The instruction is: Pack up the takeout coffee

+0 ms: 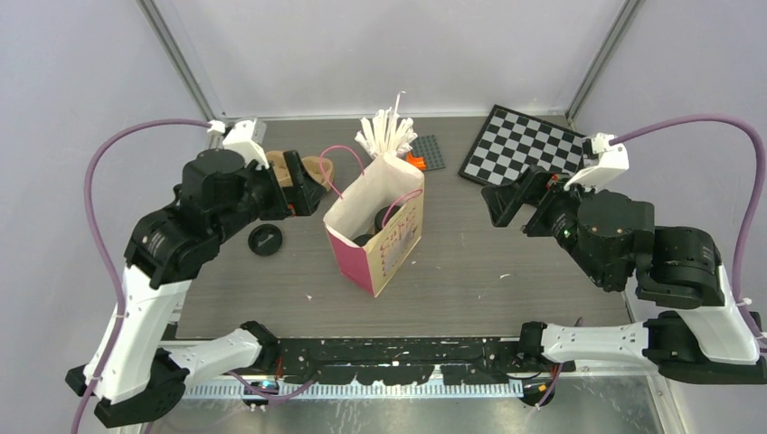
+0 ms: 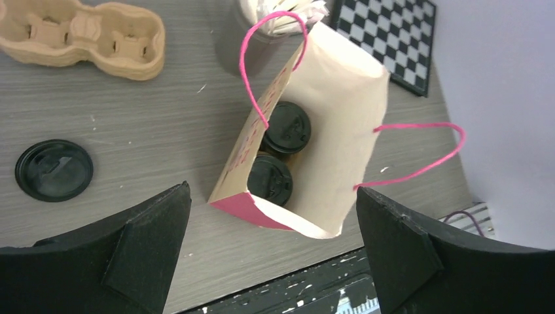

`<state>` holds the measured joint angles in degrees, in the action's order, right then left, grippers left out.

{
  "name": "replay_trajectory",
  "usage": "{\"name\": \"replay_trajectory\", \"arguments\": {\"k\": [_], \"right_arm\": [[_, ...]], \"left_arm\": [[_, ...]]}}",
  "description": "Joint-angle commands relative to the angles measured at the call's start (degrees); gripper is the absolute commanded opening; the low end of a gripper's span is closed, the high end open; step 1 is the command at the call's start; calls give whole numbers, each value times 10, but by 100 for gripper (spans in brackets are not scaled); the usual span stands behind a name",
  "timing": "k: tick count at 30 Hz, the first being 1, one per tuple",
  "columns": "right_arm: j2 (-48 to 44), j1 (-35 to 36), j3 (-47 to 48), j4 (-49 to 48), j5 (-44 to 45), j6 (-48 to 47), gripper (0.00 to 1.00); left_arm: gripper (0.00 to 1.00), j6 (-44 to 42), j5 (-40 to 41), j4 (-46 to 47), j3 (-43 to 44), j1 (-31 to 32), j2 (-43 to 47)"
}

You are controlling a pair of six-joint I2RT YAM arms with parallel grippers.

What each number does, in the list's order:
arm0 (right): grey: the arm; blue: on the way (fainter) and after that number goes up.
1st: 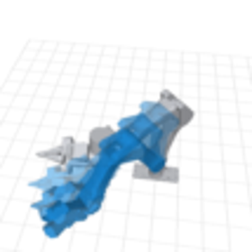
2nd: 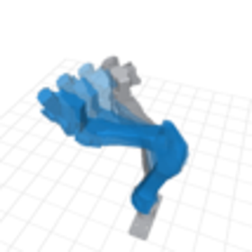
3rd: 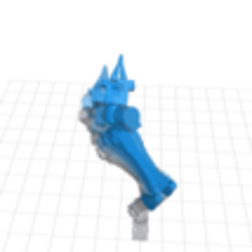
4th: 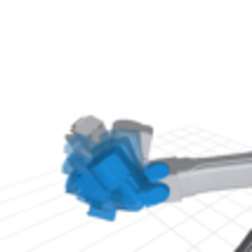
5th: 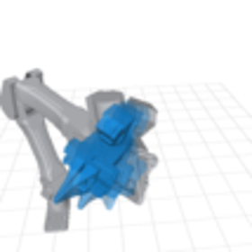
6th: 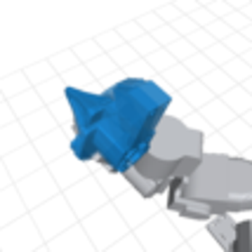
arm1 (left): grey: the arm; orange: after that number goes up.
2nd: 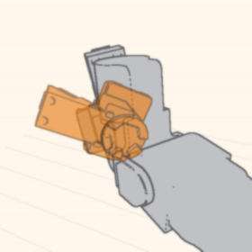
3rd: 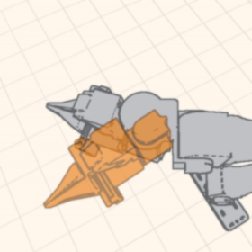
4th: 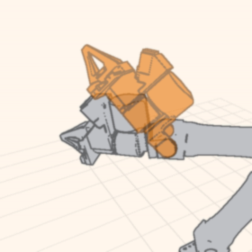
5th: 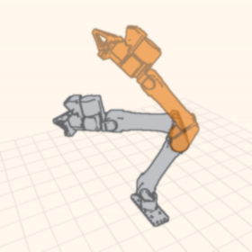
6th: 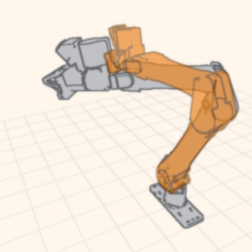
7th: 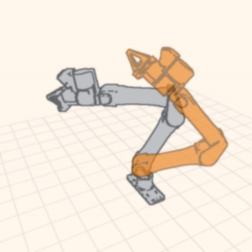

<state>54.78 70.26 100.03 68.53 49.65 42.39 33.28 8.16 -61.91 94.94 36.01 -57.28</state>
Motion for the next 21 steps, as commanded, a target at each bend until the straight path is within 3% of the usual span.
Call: {"name": "replay_trajectory", "arguments": {"k": [1,5,11,15,21], "right_arm": [[27,-1,-19,-150,48,-154,100],[106,-35,3,-251,47,-307,100],[265,-276,64,-292,-269,-276,95],[394,-349,145,-293,-413,-262,82],[542,-378,252,-300,-465,-259,62]], "left_arm": [[100,-18,30,-8,8,0,-13],[98,-5,-18,-3,8,1,-12],[97,16,-73,-13,-37,1,36],[100,28,-185,-4,-88,1,62],[100,41,-231,-33,-122,2,92]]}}
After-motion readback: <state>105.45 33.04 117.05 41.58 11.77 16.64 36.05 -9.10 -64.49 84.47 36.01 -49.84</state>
